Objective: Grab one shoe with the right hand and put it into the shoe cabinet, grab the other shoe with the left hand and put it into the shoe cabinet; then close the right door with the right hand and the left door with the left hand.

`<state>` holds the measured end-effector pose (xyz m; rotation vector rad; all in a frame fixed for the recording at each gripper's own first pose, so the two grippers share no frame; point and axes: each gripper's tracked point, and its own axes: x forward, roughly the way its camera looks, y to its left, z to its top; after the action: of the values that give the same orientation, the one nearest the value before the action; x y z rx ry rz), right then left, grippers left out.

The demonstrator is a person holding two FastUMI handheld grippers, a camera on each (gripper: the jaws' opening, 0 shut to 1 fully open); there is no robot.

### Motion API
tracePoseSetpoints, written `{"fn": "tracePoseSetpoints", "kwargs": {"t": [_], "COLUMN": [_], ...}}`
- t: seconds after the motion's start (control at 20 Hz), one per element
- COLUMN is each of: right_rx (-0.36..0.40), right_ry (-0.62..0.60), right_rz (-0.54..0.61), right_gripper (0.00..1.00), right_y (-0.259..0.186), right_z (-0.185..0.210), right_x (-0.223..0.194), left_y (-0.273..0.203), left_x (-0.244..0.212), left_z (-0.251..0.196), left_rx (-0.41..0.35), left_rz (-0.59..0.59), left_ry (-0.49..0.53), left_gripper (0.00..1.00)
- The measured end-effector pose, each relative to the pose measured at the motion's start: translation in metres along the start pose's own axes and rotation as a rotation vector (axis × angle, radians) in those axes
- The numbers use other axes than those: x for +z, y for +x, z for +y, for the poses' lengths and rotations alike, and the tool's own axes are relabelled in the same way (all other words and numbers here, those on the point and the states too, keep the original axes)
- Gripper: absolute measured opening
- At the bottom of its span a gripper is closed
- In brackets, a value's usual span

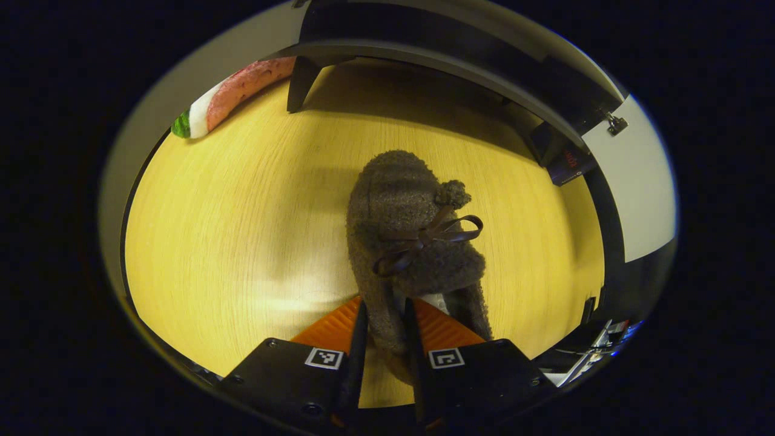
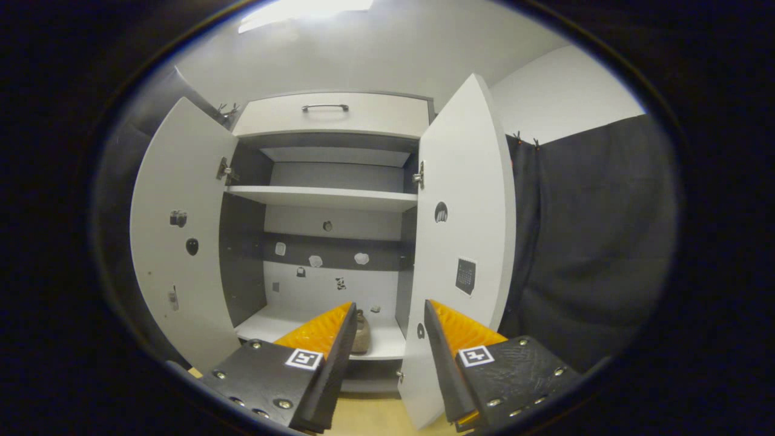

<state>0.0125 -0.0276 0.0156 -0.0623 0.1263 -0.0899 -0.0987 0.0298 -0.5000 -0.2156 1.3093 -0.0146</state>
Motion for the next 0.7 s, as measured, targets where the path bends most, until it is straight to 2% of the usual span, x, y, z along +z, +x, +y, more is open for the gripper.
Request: {"fn": "tracePoseSetpoints", "kwargs": {"t": [0.15, 0.25, 0.3, 0.4, 0.45, 0.7], "right_rx": [-0.003, -0.001, 0.003, 0.016, 0.021, 0.027], "right_ry": [-0.004, -0.005, -0.004, -0.003, -0.004, -0.007], "right_rz": [0.004, 0.001, 0.0, 0.002, 0.002, 0.007], "right_gripper": [0.64, 0.64, 0.64, 0.67, 0.64, 0.67], "right_y": [0.0, 0.0, 0.0, 0.002, 0.002, 0.005], "right_z": [0.0, 0.001, 0.003, 0.008, 0.009, 0.011], "right_x": [-0.003, -0.003, -0.003, -0.003, -0.003, -0.007], "left_y": [-0.001, 0.001, -0.002, -0.001, -0.002, 0.001], "left_x": [0.002, 0.006, 0.004, 0.004, 0.005, 0.014], "left_z": [0.002, 0.008, 0.008, 0.007, 0.007, 0.01], "left_rx": [0.007, 0.006, 0.001, 0.002, 0.0, -0.016], "left_rz": [0.009, -0.013, -0.007, -0.01, -0.014, -0.039], "left_ry": [-0.035, -0.074, -0.083, -0.069, -0.067, -0.025], "left_gripper": [0.27, 0.16, 0.02, 0.01, 0.01, 0.01]}}
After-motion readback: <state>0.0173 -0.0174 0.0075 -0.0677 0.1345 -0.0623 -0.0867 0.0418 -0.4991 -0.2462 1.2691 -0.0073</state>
